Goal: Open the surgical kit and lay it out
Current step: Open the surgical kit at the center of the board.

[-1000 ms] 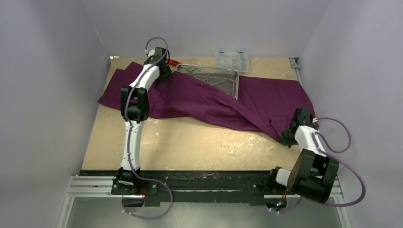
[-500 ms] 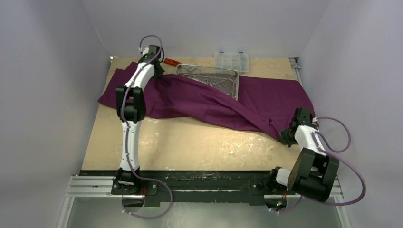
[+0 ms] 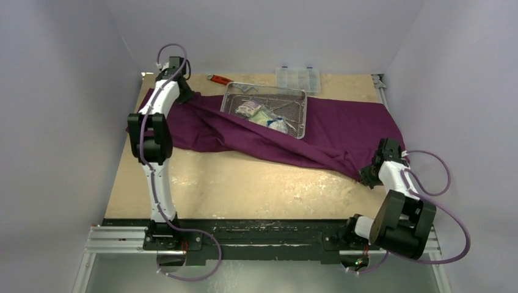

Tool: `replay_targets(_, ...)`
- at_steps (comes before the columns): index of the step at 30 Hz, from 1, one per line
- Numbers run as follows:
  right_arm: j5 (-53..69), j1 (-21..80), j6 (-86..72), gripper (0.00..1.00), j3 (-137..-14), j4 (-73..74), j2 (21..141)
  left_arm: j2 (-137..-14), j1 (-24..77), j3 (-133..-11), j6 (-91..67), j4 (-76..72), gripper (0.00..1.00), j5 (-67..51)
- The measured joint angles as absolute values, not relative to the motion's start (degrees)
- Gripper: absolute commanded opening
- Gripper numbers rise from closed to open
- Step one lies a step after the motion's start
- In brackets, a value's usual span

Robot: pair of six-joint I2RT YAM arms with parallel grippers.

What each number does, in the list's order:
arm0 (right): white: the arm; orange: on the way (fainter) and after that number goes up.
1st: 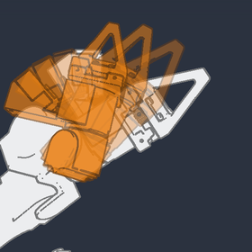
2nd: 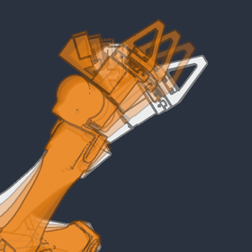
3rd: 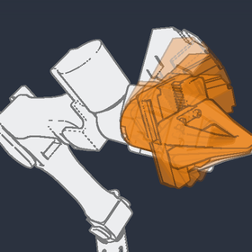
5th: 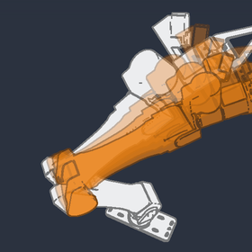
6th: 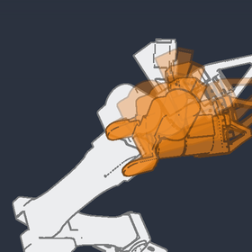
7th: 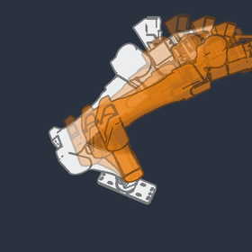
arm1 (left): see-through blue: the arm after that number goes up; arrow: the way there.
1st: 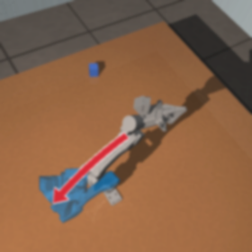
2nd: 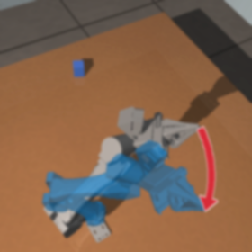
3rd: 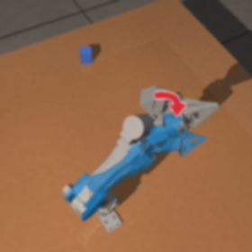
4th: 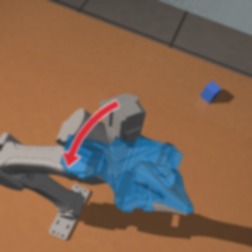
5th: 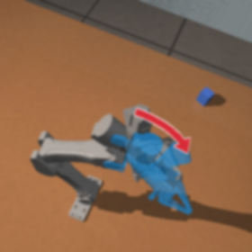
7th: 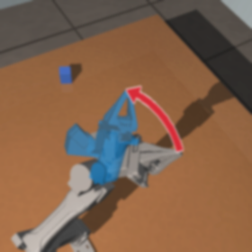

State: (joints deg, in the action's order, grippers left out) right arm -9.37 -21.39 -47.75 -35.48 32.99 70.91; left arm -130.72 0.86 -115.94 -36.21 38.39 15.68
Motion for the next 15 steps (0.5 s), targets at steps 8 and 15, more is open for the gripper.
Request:
replay_targets(8,-9.5,-21.3,-48.7,0.0,-35.1,35.4,67.6,-107.4,-5.0,-89.6,-39.0,43.7,0.0,20.9)
replay_targets(15,-11.6,-21.2,-49.1,0.0,-34.8,38.8,68.1,-82.7,-7.4,-69.3,-46.9,51.6,0.0,28.0)
